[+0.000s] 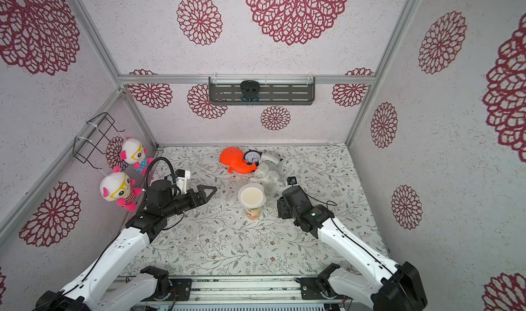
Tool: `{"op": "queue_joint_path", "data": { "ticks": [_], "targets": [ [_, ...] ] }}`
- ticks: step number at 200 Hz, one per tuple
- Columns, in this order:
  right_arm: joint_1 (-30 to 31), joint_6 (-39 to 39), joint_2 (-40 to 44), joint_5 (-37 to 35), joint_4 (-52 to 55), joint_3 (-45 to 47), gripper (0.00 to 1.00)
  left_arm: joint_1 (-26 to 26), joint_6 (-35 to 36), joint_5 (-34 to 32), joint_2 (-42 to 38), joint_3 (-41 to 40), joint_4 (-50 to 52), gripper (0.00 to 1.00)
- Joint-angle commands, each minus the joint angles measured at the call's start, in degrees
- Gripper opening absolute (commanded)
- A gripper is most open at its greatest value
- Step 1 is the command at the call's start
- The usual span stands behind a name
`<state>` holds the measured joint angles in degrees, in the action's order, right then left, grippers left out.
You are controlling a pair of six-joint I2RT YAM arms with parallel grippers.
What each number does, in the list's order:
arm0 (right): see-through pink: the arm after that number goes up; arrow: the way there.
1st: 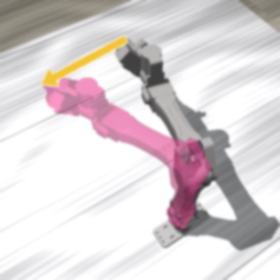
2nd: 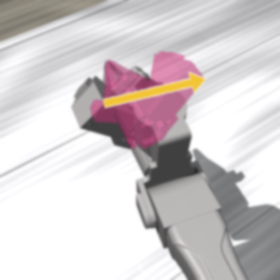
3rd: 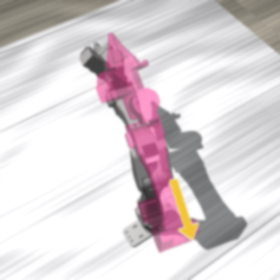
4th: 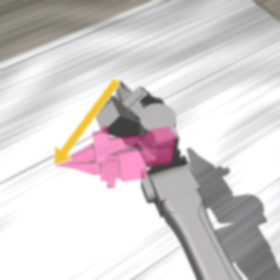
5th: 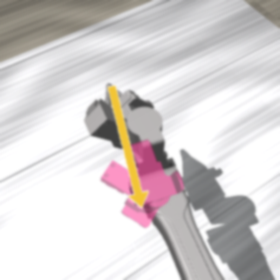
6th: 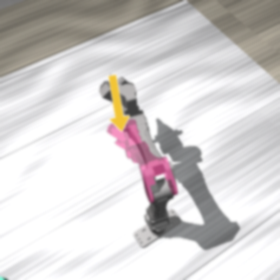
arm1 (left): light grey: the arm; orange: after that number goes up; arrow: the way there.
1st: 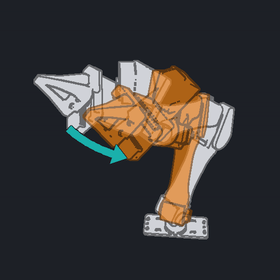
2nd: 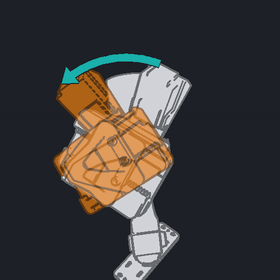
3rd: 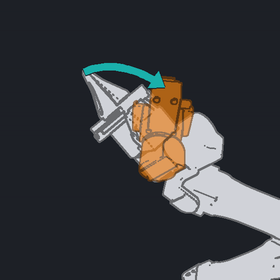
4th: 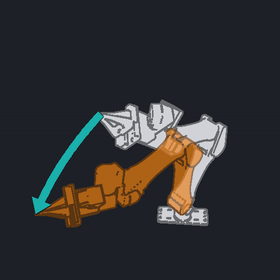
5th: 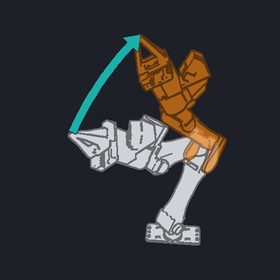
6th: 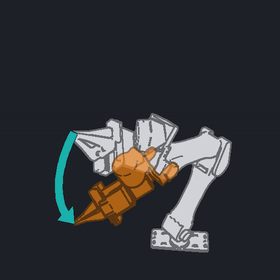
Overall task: Put the leak-proof paper on the milk tea cups
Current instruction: Pick up the cup lid from the center of the board, then secure the cup lid on the cup.
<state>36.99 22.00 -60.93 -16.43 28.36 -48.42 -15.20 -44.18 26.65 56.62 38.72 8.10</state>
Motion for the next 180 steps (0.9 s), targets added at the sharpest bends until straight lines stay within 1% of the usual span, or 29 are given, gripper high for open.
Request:
{"op": "queue_joint_path", "data": {
  "ticks": [1,18,38,63,79,109,151,180],
  "targets": [
    [-0.25,-1.52,1.52,-1.47,4.60,-5.17,0.70,0.44,-0.33,1.21,0.53,0.80,-1.85,0.97],
    [-0.21,-2.19,0.40,3.79,3.02,-8.93,0.68,0.44,-1.08,2.10,1.87,1.77,-1.53,0.98],
    [0.88,-2.34,-3.72,9.91,1.65,-13.69,0.67,0.44,-1.48,2.48,2.67,2.06,-2.41,0.97],
    [3.77,-3.00,-10.14,12.64,1.38,-18.88,0.67,0.35,-1.61,2.55,2.83,2.15,-3.35,0.97],
    [5.36,-4.04,-14.74,13.08,3.97,-23.29,0.67,0.39,-1.61,1.97,3.29,2.41,-3.44,0.98],
    [8.44,-5.38,-22.20,11.31,10.50,-31.47,0.67,0.36,-1.32,1.38,4.64,3.19,-3.76,0.98],
    [9.50,-7.32,-28.25,10.69,17.11,-38.36,0.66,0.42,-1.39,2.35,6.48,4.32,-3.73,0.98],
    [9.84,-8.14,-30.60,10.32,19.79,-40.65,0.66,0.43,-0.90,2.11,6.86,4.18,-3.95,0.98]
  ]
}}
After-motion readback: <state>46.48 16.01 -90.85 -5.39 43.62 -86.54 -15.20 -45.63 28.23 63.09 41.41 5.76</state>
